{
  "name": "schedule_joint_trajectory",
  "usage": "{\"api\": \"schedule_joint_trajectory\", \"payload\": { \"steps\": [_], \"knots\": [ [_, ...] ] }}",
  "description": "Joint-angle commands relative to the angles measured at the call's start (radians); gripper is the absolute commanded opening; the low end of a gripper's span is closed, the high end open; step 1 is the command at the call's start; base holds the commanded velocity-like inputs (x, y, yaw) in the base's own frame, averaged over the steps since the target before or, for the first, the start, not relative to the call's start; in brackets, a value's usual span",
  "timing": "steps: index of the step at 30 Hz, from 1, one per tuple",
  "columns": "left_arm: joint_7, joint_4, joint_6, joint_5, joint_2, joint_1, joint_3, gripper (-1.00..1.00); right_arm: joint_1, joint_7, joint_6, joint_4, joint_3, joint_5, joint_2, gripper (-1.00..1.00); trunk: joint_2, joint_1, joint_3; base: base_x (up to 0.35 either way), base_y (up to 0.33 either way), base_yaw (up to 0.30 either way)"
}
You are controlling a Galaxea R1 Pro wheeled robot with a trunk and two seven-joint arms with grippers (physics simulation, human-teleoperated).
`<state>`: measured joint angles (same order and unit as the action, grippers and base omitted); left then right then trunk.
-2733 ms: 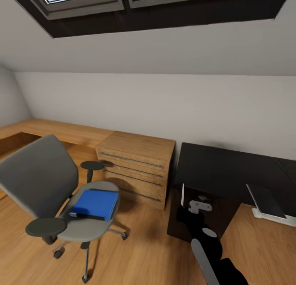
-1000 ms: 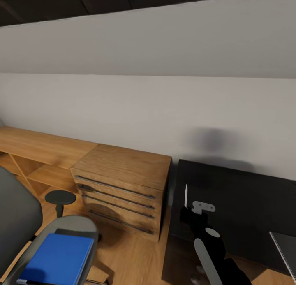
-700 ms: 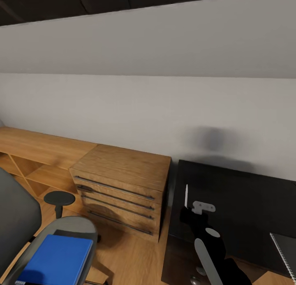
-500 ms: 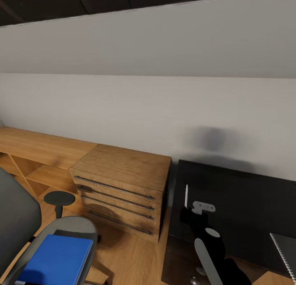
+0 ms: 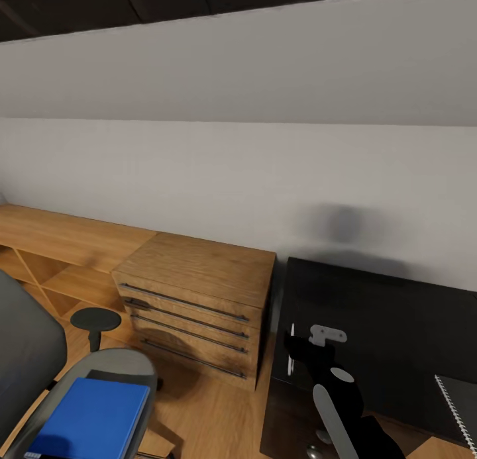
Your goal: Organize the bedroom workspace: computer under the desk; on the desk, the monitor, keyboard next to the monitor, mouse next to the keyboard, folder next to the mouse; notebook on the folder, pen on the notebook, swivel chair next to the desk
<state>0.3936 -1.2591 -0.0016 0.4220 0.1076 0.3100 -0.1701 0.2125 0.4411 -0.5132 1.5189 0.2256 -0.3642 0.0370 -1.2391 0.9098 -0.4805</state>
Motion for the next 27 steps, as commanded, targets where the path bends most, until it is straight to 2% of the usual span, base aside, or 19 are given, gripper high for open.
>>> {"api": "schedule_joint_trajectory", "payload": {
  "steps": [1, 14, 17, 18, 19, 22, 23, 27],
  "knots": [
    [0.007, -0.002, 0.0, 0.008, 0.001, 0.0, -0.003, 1.0, 0.001, 0.01, -0.002, 0.001, 0.001, -0.01, 0.0, 1.0, -0.001, 0.0, -0.001, 0.0, 0.0, 0.0],
    [0.005, -0.003, -0.001, 0.008, 0.001, 0.0, -0.003, 1.0, 0.001, 0.012, 0.003, 0.01, 0.009, -0.013, 0.006, 1.0, -0.001, 0.0, -0.001, 0.0, 0.0, 0.019],
    [0.005, -0.003, -0.001, 0.008, 0.001, 0.0, -0.003, 1.0, 0.001, 0.04, 0.007, 0.008, 0.04, -0.012, 0.01, 1.0, -0.001, 0.0, -0.002, 0.0, 0.0, 0.227],
    [0.005, -0.002, -0.001, 0.008, 0.001, 0.0, -0.003, 1.0, 0.001, 0.062, 0.009, 0.008, 0.074, -0.01, 0.01, 1.0, -0.001, 0.0, -0.003, 0.0, 0.0, 0.245],
    [0.005, -0.002, -0.001, 0.008, 0.001, 0.0, -0.005, 1.0, 0.001, 0.191, 0.025, 0.004, 0.225, -0.007, 0.011, 1.0, -0.001, 0.0, -0.003, 0.0, 0.0, 0.254],
    [0.005, -0.001, -0.001, 0.008, 0.001, 0.0, -0.005, 1.0, 0.001, 0.24, 0.052, 0.003, 0.299, -0.005, 0.011, 1.0, -0.001, 0.0, -0.006, 0.0, 0.0, 0.253],
    [0.005, -0.001, 0.0, 0.008, 0.001, 0.0, -0.005, 1.0, 0.001, 0.266, 0.071, 0.0, 0.338, -0.004, 0.011, 1.0, -0.001, 0.0, -0.006, 0.0, 0.0, 0.251],
    [0.004, 0.0, 0.0, 0.008, 0.001, 0.0, -0.005, 1.0, 0.001, 0.293, 0.088, -0.024, 0.378, -0.003, 0.011, 1.0, -0.001, 0.0, -0.01, 0.0, 0.0, 0.25]
  ]
}}
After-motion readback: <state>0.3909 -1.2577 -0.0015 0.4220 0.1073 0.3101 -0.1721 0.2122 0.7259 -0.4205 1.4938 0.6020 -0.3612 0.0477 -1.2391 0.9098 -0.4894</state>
